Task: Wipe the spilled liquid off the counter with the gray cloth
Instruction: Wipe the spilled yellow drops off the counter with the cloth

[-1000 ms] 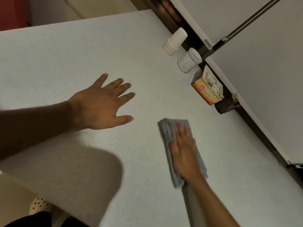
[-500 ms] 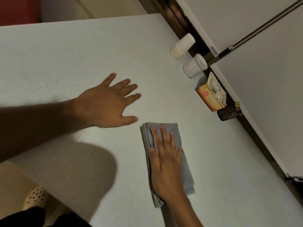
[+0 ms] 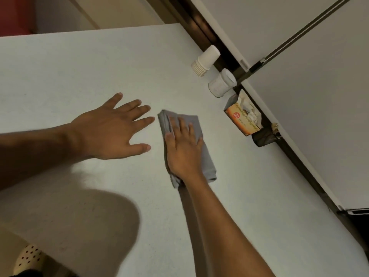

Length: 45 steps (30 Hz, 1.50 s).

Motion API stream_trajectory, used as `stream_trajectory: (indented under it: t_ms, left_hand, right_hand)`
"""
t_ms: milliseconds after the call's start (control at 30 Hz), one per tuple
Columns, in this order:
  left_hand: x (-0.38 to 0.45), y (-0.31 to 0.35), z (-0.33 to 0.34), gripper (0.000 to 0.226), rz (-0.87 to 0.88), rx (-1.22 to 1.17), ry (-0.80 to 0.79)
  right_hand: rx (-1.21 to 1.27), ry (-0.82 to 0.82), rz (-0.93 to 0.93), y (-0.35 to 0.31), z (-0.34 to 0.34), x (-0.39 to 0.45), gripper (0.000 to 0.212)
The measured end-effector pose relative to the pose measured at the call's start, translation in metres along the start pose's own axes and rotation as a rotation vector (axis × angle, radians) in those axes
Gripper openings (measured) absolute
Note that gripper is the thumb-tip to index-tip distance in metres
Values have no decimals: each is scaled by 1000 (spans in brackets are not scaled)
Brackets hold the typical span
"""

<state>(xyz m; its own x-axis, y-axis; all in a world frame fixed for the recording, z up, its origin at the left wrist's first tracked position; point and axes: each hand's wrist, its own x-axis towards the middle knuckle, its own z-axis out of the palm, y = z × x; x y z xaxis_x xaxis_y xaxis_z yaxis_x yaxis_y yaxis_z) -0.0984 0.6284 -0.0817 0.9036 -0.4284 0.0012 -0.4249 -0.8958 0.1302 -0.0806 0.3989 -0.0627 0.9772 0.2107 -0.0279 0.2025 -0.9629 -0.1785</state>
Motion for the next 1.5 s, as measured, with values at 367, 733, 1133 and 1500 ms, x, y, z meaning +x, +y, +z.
stream_trajectory:
  t_ms: [367, 733, 1133, 1500]
  left_hand:
    - [0, -3, 1, 98, -6, -66, -63]
    - [4, -7, 4, 96, 4, -70, -49]
    - [12, -5, 0, 97, -31, -75, -120]
    - [6, -8, -5, 95, 15, -82, -104]
  right_hand:
    - [17, 12, 682, 128, -39, 24, 58]
    - [7, -14, 27, 29, -10, 58, 57]
    - [34, 74, 408, 114, -30, 87, 61]
    - [56, 124, 294, 115, -35, 41, 49]
